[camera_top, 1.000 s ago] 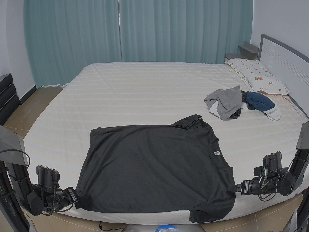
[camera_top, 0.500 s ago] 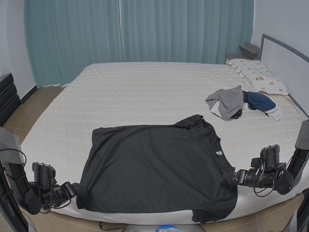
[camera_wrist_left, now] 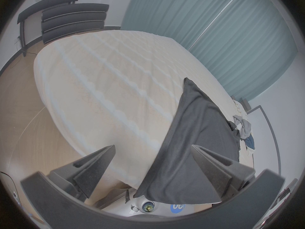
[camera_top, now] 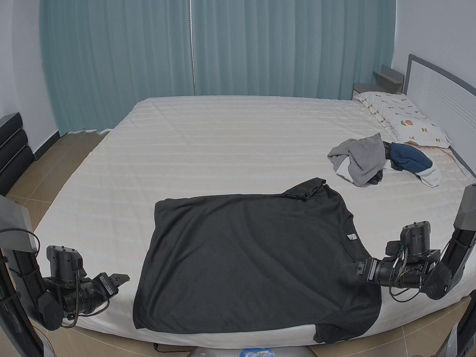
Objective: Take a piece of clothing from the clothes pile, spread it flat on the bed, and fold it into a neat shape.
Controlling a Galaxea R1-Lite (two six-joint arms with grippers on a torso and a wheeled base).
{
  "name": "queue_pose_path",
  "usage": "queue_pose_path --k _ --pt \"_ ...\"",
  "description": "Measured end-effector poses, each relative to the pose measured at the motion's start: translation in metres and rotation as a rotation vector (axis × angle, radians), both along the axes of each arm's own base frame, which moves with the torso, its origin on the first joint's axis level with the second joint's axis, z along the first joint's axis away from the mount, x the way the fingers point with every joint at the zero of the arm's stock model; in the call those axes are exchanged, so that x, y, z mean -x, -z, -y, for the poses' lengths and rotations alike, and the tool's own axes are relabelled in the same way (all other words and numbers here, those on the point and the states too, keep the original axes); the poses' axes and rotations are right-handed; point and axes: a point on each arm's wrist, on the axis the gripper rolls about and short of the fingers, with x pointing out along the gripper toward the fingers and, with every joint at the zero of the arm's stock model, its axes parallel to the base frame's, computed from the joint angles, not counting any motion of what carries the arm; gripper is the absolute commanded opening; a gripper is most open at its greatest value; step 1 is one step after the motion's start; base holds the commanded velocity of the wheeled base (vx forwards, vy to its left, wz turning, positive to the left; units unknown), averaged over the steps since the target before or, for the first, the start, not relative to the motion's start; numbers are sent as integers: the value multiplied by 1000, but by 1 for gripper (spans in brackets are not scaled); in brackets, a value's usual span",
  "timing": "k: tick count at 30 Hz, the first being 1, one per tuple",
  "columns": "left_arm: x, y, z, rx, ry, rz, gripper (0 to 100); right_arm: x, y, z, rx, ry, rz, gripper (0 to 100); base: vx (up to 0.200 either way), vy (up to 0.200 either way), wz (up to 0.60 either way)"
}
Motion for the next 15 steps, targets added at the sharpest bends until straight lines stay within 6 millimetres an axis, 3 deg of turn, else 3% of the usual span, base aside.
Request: queue_pose_path --k 3,15 --pt "0 0 1 7 9 0 100 0 0 -2 -6 -1 -2 100 200 0 0" --pt "-12 -6 15 98 3 67 100 -3 -1 -7 -56 8 -8 100 0 0 0"
